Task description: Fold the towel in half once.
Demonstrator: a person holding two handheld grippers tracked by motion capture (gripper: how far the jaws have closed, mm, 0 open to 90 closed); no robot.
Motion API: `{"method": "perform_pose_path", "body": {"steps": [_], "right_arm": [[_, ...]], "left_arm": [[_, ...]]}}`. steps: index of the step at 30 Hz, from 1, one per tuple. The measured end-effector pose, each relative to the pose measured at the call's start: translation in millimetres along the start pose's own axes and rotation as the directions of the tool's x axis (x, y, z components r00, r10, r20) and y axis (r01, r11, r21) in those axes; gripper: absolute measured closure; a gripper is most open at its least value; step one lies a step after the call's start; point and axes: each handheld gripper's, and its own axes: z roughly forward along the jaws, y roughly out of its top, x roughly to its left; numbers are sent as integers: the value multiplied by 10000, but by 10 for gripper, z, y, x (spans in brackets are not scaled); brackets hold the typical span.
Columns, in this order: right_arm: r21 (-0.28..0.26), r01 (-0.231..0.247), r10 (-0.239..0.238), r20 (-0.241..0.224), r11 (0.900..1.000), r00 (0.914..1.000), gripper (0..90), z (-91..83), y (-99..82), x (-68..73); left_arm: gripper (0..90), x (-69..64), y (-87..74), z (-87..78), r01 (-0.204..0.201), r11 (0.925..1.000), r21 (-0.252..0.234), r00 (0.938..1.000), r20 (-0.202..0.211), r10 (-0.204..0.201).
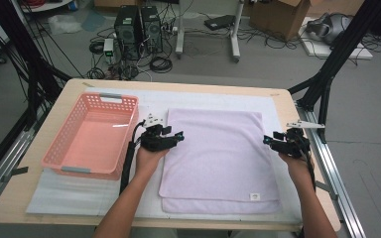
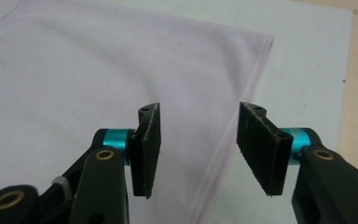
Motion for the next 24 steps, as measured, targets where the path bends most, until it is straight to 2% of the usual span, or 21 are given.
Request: {"method": "perform_pose_path", "body": {"steps": [2, 6, 8, 14, 15, 17, 20, 22, 24], "right_arm": [[-74, 92, -93, -118, 9999, 9999, 467, -98, -94, 65], [-143, 273, -278, -361, 9995, 9990, 418, -256, -316, 182], [-177, 244, -250, -336, 9995, 9991, 388, -323, -416, 230], [-341, 571, -583, -371, 9978, 9976, 350, -540, -634, 402], [-328, 610, -621, -332, 9976, 9975, 356, -569, -666, 429], [-267, 640, -650, -399, 9976, 9971, 440, -625, -728, 471], [-335, 380, -391, -334, 9987, 9987, 522, -710, -844, 523], [-175, 321, -326, -320, 9993, 9990, 557, -747, -920, 545], [-19, 331, -331, -249, 9995, 9991, 576, -783, -984, 566]], "left_arm": [[422, -53, -61, -102, -9, 9999, -113, 9998, 175, 11], [418, -157, -183, -311, -411, 9988, -272, 9986, 317, 420], [418, -185, -258, -420, -319, 9986, -430, 9986, 399, 336], [388, -267, -485, -724, -272, 9990, -359, 9978, 588, 292], [388, -289, -520, -769, -241, 9991, -348, 9977, 621, 263], [403, -342, -581, -843, -298, 9994, -168, 9978, 583, 308], [472, -412, -667, -916, -408, 9988, 272, 9974, 602, 391], [516, -446, -738, -957, -481, 9975, 524, 9979, 464, 457], [522, -448, -796, -987, -319, 9969, 713, 9989, 375, 292]]}}
